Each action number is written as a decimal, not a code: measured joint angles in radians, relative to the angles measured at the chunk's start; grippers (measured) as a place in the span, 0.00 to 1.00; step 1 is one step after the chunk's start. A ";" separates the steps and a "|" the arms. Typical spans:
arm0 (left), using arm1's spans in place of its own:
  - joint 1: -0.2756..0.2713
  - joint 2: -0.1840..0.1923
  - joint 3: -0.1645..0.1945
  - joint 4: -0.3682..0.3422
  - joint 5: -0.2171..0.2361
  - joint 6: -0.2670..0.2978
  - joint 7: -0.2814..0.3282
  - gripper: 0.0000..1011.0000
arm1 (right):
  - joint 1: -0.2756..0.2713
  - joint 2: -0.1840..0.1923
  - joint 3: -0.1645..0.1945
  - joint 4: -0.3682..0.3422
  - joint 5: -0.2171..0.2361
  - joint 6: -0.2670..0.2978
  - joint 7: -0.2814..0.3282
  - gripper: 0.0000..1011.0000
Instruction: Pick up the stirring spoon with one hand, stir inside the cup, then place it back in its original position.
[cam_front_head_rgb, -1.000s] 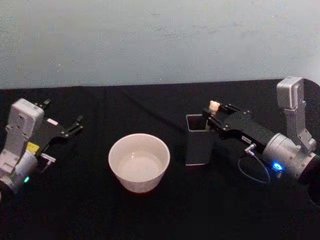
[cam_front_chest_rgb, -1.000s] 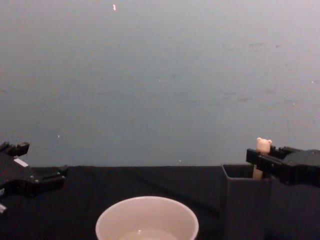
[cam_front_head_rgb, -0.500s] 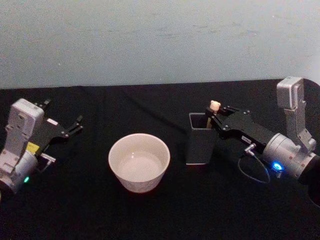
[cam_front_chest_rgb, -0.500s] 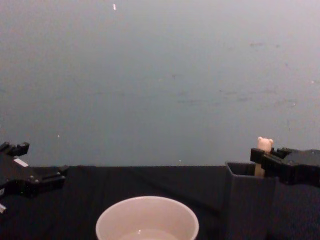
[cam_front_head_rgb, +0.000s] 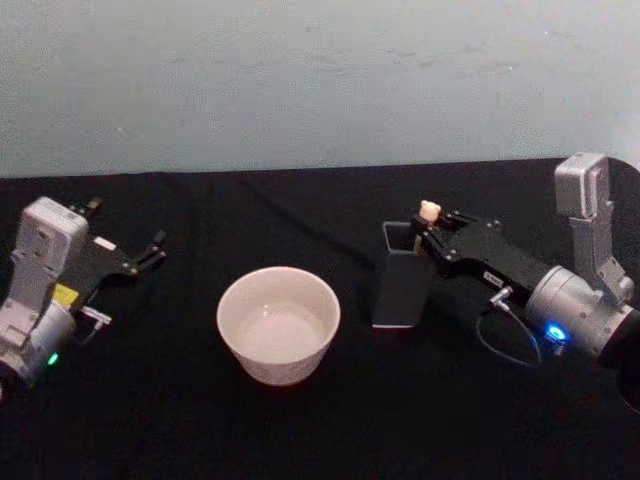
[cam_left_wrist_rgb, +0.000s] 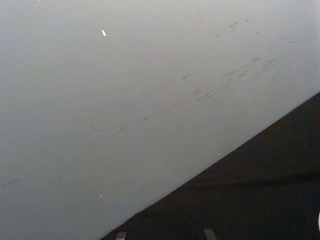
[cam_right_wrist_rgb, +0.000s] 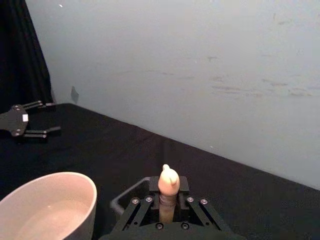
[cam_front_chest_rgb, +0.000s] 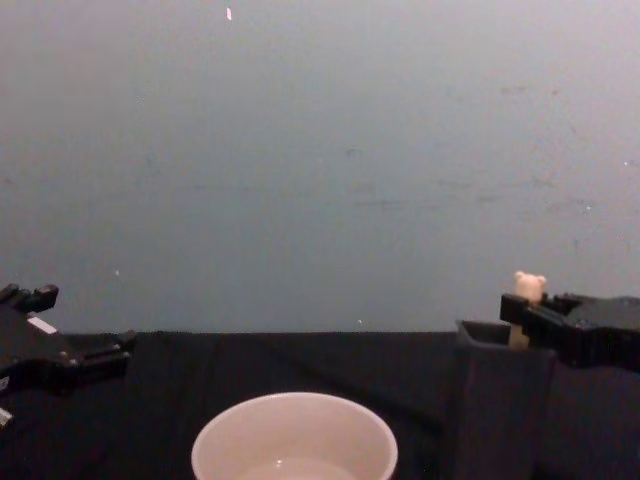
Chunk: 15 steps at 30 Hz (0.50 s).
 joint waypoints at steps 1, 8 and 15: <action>0.000 0.000 0.000 0.000 0.000 0.000 0.000 0.99 | 0.000 0.000 0.000 0.000 0.000 0.000 0.000 0.20; 0.000 0.000 0.000 0.000 0.000 0.000 0.000 0.99 | -0.013 0.004 0.015 -0.039 0.018 0.015 0.014 0.20; 0.000 0.000 0.000 0.000 0.000 0.000 0.000 0.99 | -0.032 0.019 0.034 -0.099 0.047 0.029 0.019 0.20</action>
